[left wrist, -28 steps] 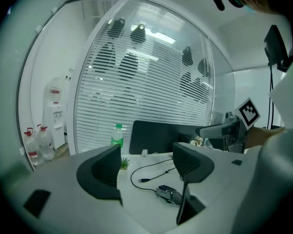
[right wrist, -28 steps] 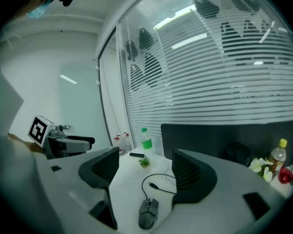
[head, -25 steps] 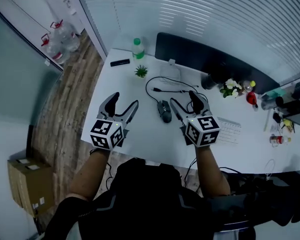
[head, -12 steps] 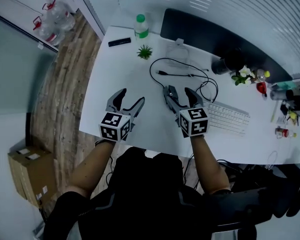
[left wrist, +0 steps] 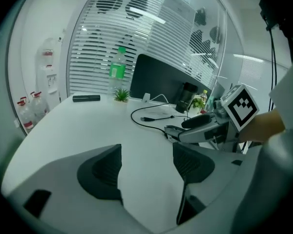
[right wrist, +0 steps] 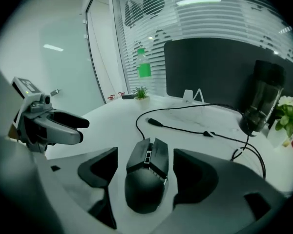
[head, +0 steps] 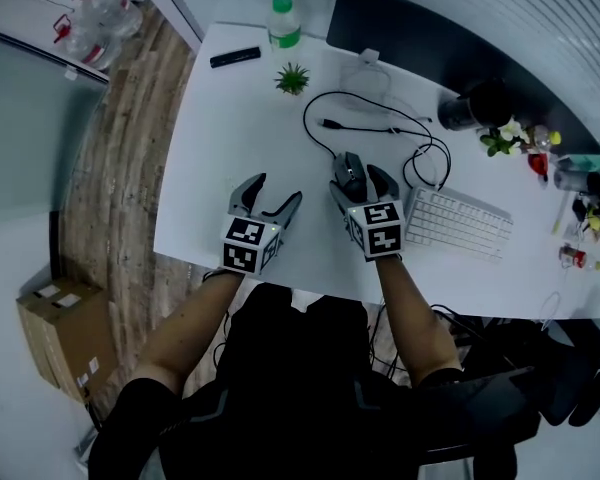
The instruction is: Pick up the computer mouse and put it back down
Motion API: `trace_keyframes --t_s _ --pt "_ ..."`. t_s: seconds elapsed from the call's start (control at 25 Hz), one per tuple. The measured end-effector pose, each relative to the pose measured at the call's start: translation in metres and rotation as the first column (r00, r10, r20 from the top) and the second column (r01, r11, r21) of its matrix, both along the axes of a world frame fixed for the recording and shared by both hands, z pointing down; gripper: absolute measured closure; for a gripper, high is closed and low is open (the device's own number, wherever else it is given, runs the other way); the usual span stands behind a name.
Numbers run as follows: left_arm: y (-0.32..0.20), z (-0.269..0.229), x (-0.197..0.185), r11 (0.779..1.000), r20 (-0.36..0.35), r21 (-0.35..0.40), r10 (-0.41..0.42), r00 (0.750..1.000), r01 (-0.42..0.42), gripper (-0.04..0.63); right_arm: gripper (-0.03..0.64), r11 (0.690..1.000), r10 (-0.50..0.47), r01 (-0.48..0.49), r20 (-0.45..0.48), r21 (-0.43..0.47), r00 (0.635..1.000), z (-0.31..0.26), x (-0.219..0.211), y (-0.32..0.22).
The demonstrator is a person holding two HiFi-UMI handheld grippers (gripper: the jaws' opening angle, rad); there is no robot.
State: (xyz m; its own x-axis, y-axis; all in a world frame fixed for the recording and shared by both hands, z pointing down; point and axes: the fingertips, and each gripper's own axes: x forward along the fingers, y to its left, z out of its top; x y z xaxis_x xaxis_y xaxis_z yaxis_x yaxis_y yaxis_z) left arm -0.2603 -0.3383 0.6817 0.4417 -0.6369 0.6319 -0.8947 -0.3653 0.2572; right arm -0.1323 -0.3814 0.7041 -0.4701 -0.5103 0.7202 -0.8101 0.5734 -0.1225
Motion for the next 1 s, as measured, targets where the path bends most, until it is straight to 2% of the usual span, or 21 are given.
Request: trace_keyframes --t_s 0.24,0.4,0.6,0.84,1.0 --pt "0.006 0.013 -0.005 0.999 -0.001 -0.032 -0.033 0.999 0.033 0.259 0.264 1.000 0.002 -0.003 -0.038 -0.014 0.999 0.021 -0.003 0.002" --pt "0.009 0.020 -0.003 0.999 0.017 -0.038 -0.023 1.000 0.023 0.259 0.265 1.000 0.014 -0.015 -0.048 -0.014 0.999 0.029 -0.002 0.002" --pt "0.009 0.022 -0.003 0.999 0.009 -0.043 -0.033 0.999 0.033 0.259 0.305 0.999 0.033 -0.031 -0.078 0.016 0.996 0.032 0.001 0.000" --pt "0.015 0.024 -0.005 0.998 0.021 -0.044 -0.044 0.999 0.045 0.259 0.311 0.998 0.052 -0.050 -0.073 0.030 0.996 0.031 0.002 0.000" --pt "0.020 0.024 -0.009 0.998 0.034 -0.046 -0.039 0.999 0.040 0.259 0.321 0.997 0.078 -0.078 -0.056 0.005 0.995 0.032 0.003 -0.002"
